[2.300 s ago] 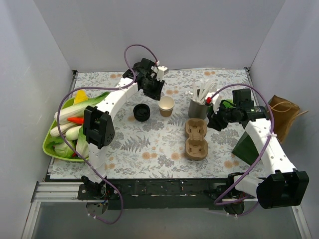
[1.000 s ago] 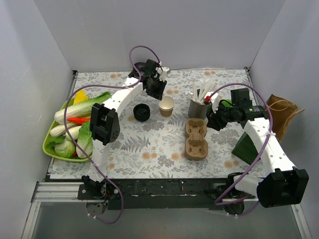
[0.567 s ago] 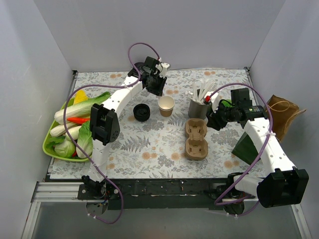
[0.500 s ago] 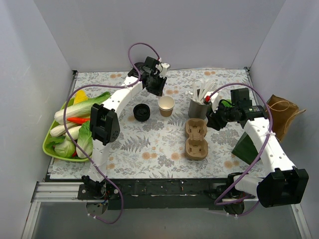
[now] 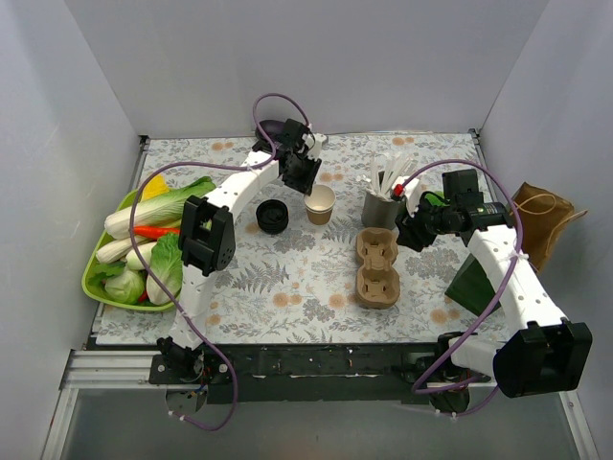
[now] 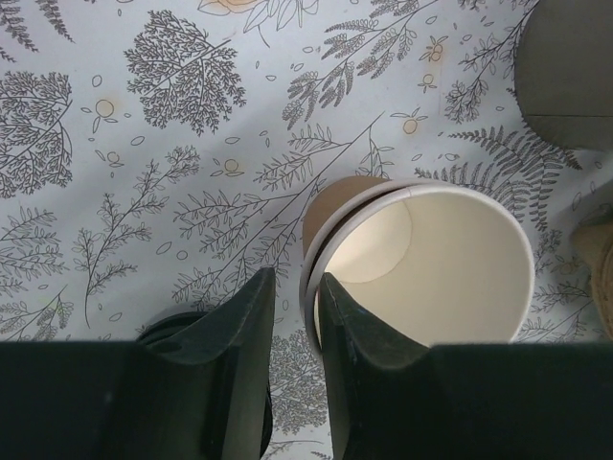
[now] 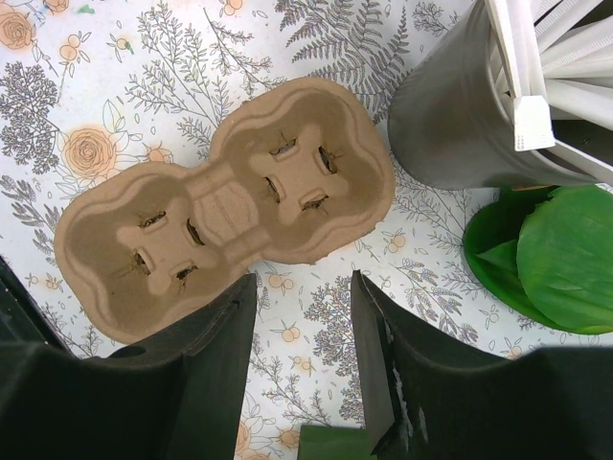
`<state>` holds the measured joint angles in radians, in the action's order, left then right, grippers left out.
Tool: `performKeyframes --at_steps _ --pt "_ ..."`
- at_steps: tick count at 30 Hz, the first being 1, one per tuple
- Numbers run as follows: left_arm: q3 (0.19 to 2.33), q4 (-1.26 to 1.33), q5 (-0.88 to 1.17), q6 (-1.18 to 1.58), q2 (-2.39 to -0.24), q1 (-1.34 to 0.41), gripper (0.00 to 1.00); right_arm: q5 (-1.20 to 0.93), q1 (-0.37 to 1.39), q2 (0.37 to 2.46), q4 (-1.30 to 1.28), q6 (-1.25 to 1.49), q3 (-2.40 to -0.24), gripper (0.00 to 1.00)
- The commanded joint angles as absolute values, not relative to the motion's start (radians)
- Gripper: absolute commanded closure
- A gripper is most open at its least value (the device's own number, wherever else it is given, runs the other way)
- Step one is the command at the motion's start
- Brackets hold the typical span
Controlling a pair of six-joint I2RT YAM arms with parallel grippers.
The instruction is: Pack the takeout coffee
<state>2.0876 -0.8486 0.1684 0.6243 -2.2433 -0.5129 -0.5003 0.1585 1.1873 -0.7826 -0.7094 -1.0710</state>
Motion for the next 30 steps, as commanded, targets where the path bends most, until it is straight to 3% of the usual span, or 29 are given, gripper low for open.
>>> performKeyframes --at_steps 1,8,14,20,30 --pt "2.085 -0.847 0.179 0.623 -2.220 -0.517 0.76 -0.515 0.163 1.192 -0.765 -0.704 -1.094 0.48" --pt "2.097 -0.853 0.186 0.623 -2.218 -0.517 0.81 -0.512 0.164 1.195 -0.764 -0.703 -1.089 0.48" --pt "2.134 -0.850 0.149 0.615 -2.214 -0.517 0.71 -0.515 0.166 1.197 -0.759 -0.701 -1.086 0.48" --pt "2.152 -0.848 0.130 0.611 -2.207 -0.517 0.70 -0.517 0.164 1.207 -0.755 -0.701 -1.092 0.48" --pt "2.138 -0.857 0.143 0.609 -2.204 -0.515 0.84 -0.517 0.166 1.220 -0.753 -0.701 -1.098 0.48"
